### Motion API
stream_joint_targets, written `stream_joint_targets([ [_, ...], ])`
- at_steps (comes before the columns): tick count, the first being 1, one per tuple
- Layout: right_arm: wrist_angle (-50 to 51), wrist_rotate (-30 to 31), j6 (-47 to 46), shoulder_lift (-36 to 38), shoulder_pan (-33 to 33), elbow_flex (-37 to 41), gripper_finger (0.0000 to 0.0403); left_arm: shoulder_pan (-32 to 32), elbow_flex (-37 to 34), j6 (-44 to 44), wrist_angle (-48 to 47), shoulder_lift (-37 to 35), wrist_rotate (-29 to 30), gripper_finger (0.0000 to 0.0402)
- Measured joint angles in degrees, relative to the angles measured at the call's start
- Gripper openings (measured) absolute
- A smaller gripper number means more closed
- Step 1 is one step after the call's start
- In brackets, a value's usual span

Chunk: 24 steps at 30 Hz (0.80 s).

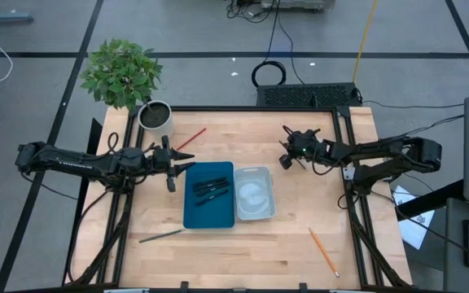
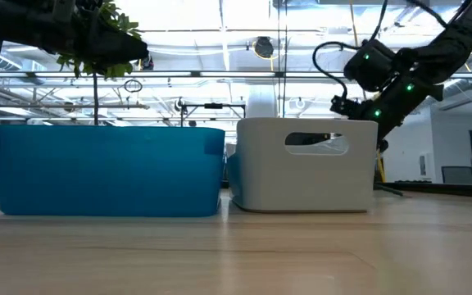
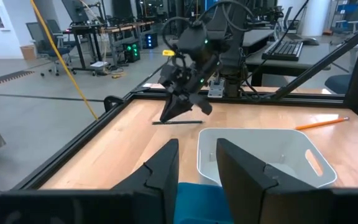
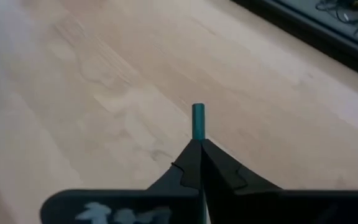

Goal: Sort pens & pencils
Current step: Put the top green colored pencil into the white bin

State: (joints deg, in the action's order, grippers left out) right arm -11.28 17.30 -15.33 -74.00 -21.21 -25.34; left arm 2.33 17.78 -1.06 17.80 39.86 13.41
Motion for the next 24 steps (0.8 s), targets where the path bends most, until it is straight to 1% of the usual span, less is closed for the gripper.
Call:
stream_joint_targets([
  [6,0.15,0.15,0.63,2.0,1.21,-0.04,0.0003,0.0,0.02,0.0,0.0,0.0,0.0,0.0113],
  [10,0.71,0.2,0.63,2.07,1.25,-0.09,0.0002,0.0,0.02,0.0,0.0,0.0,0.0,0.0113],
  [19,11.87,0.61,1.58,2.15,-0.41,-0.09,0.0001,0.02,0.02,0.0,0.0,0.0,0.0,0.0113],
  [21,14.48,0.59,1.56,3.04,-1.29,-0.09,0.001,0.02,0.02,0.0,0.0,0.0,0.0,0.0113],
  [24,18.65,0.73,1.23,5.84,-1.98,-0.11,0.0037,0.02,0.02,0.0,-0.02,0.0,0.0,0.0113],
])
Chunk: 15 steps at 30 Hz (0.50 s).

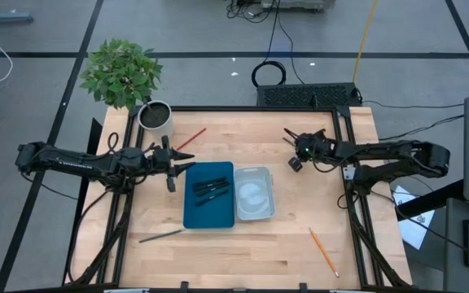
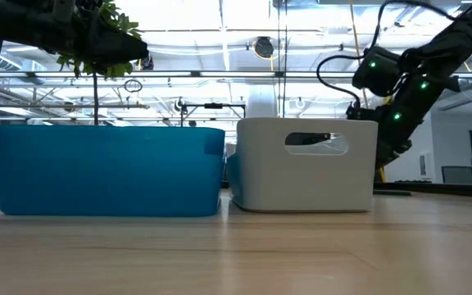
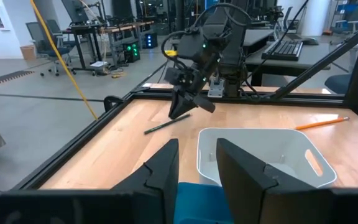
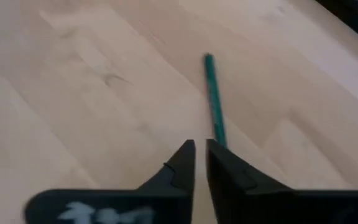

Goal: Sort pens & pencils
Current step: Put the top green colored pencil into the white bin

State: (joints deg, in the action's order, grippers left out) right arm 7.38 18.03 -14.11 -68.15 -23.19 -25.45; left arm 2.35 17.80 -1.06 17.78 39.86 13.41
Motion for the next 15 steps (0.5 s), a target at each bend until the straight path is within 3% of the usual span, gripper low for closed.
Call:
stream_joint_targets([
  [4,6.1,2.1,-0.58,5.97,0.23,-0.03,0.0092,0.0,0.0,0.0,0.0,0.0,0.0,0.0113],
  [10,22.99,-1.65,-6.9,13.1,0.31,-0.04,0.0155,0.0,0.0,-0.01,0.0,0.0,0.01,0.0113],
  [15,20.51,-1.67,-9.25,14.33,-1.05,2.53,0.0165,-0.03,0.0,0.0,0.02,0.0,0.02,0.0113],
])
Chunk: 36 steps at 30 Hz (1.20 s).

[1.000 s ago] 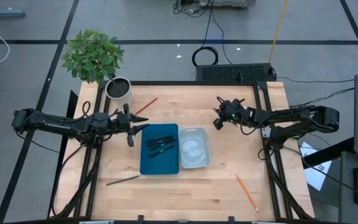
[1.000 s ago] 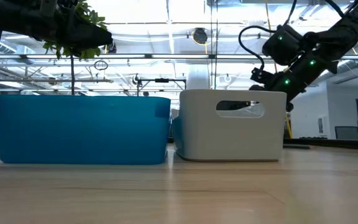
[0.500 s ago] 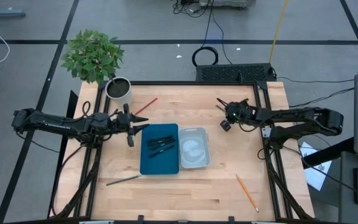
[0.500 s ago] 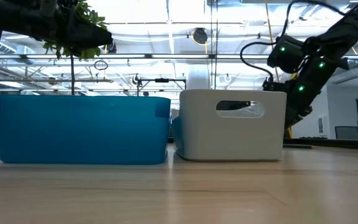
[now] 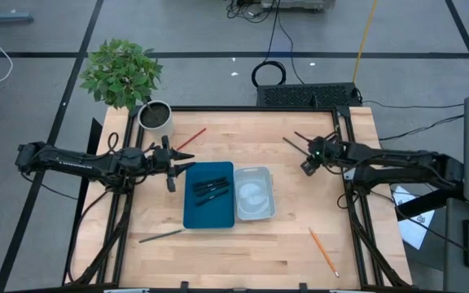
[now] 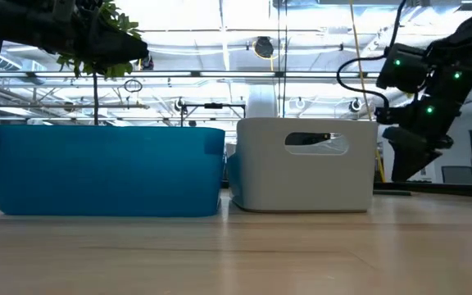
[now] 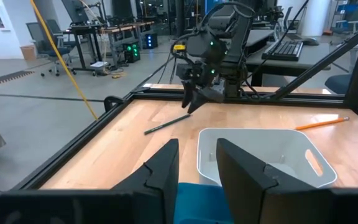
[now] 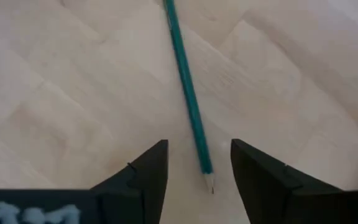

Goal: Sort pens & pencils
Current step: Put the top green colored pencil into the white bin

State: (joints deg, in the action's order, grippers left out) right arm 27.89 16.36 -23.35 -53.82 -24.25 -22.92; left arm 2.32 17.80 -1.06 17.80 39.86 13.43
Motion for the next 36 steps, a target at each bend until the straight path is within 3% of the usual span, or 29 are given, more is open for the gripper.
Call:
stream_joint_targets([
  [8,-3.53,-0.43,0.53,-1.44,-4.79,3.71,0.015,0.01,0.0,0.0,0.01,0.0,0.0,0.0113],
  [15,-8.8,-6.28,1.91,-2.15,-6.06,5.72,0.0143,0.01,0.0,0.0,0.01,-0.02,0.0,0.0113],
  [36,-4.36,-14.19,-3.01,-1.62,-5.69,6.96,0.0101,0.01,0.0,0.0,0.0,-0.02,0.0,0.0113],
])
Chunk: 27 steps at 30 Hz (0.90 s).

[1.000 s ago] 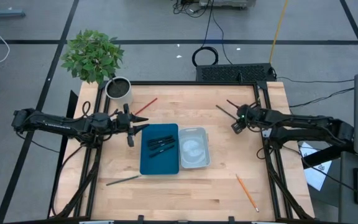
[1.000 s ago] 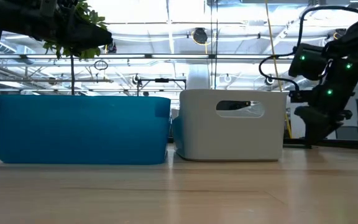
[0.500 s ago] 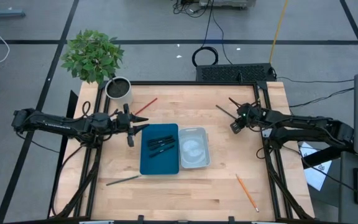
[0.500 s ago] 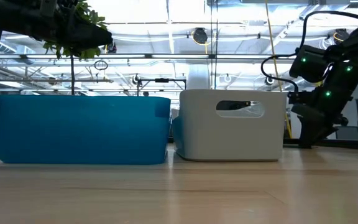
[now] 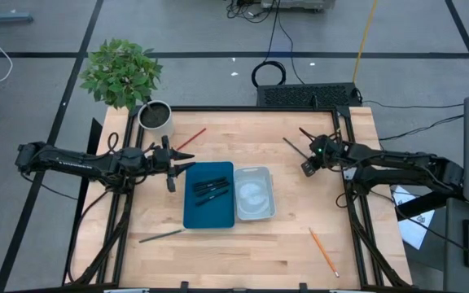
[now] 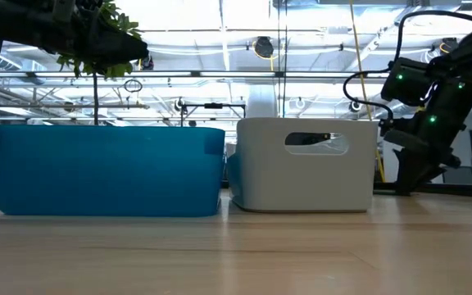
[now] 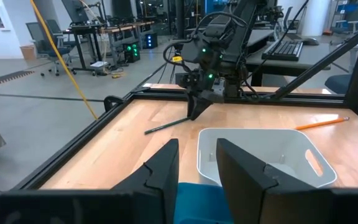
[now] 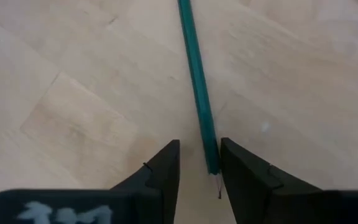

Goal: Sort pens & pencils
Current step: Put the top green colored pencil into the white bin

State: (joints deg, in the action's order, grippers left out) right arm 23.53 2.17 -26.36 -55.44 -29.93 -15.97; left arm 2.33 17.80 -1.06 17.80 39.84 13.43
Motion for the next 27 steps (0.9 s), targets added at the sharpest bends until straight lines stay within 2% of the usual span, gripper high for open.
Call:
stream_joint_targets([
  [6,0.75,-0.03,-0.33,-0.04,0.01,0.05,0.0074,0.02,0.0,0.0,0.0,0.01,0.0,0.0113],
  [13,1.42,0.24,-0.22,-0.04,0.03,0.08,0.0009,0.02,0.0,0.0,-0.01,0.02,0.0,0.0113],
  [27,0.36,-0.11,0.99,-0.04,0.07,0.11,0.0003,0.0,0.0,0.0,-0.02,0.0,0.0,0.0113],
])
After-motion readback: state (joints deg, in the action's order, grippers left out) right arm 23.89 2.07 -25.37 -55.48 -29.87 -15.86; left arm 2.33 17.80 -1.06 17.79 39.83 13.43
